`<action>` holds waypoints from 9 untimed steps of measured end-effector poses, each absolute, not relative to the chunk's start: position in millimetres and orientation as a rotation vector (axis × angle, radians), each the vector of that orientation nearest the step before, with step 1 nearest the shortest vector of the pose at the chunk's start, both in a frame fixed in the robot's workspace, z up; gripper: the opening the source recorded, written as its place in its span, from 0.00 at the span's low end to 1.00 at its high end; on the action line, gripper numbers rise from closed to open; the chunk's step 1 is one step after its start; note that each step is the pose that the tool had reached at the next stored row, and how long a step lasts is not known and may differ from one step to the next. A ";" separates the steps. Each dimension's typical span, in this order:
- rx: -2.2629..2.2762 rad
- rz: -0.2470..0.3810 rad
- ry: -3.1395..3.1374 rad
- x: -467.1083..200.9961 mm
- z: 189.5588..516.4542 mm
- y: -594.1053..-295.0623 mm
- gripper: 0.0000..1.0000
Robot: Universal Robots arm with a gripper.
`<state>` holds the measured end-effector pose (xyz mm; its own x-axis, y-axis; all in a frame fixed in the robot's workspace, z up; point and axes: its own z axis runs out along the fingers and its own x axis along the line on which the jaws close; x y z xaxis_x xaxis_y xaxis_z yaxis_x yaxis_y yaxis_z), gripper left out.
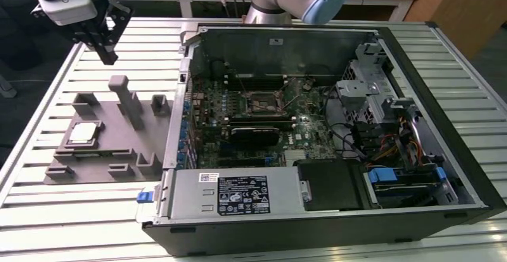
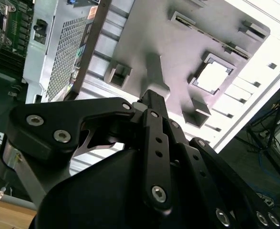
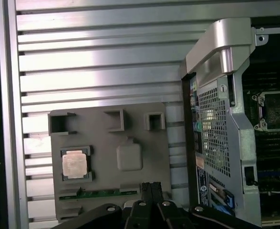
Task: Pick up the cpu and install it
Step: 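Reach for the cpu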
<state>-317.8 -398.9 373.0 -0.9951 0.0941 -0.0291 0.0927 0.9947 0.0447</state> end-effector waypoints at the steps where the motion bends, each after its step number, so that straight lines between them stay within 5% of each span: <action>1: 0.146 0.068 3.106 -319.3 371.8 -398.9 0.11; 9: 0.146 0.067 3.106 -333.8 362.4 -398.8 0.11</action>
<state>-333.8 -398.8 362.4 -0.9951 0.0941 -0.0292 0.0927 0.9947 0.0448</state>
